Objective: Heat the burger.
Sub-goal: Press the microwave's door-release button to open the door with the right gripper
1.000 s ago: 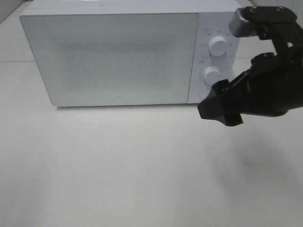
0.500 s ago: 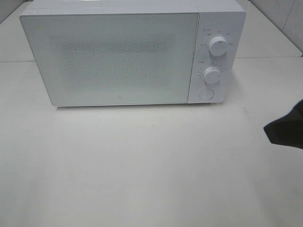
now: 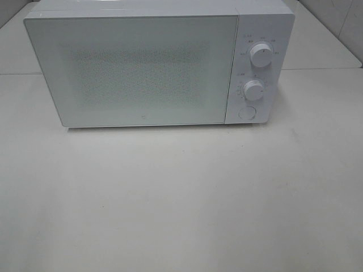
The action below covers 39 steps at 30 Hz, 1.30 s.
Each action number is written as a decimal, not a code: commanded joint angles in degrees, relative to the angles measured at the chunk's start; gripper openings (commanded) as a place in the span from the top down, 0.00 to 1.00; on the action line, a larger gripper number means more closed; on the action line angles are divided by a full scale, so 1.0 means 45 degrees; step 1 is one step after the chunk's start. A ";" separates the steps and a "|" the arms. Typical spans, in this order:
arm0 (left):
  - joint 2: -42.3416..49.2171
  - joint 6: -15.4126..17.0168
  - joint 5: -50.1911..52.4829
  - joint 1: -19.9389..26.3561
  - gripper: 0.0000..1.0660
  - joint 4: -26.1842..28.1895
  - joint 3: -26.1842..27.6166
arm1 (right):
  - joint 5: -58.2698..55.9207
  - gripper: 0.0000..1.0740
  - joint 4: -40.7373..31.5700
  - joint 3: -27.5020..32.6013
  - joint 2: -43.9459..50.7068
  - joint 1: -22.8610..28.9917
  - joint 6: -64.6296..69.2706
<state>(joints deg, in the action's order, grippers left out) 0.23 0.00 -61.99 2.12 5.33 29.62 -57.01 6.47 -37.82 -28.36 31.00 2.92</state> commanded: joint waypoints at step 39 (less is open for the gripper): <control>0.0229 0.0000 0.0178 0.0025 0.06 0.0089 0.0000 | 0.0433 0.29 -0.0115 0.2177 0.6685 -0.6735 0.0840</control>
<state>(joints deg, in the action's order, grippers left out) 0.23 0.00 -61.99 2.12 5.33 29.62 -55.41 6.19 -28.13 0.29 1.03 6.36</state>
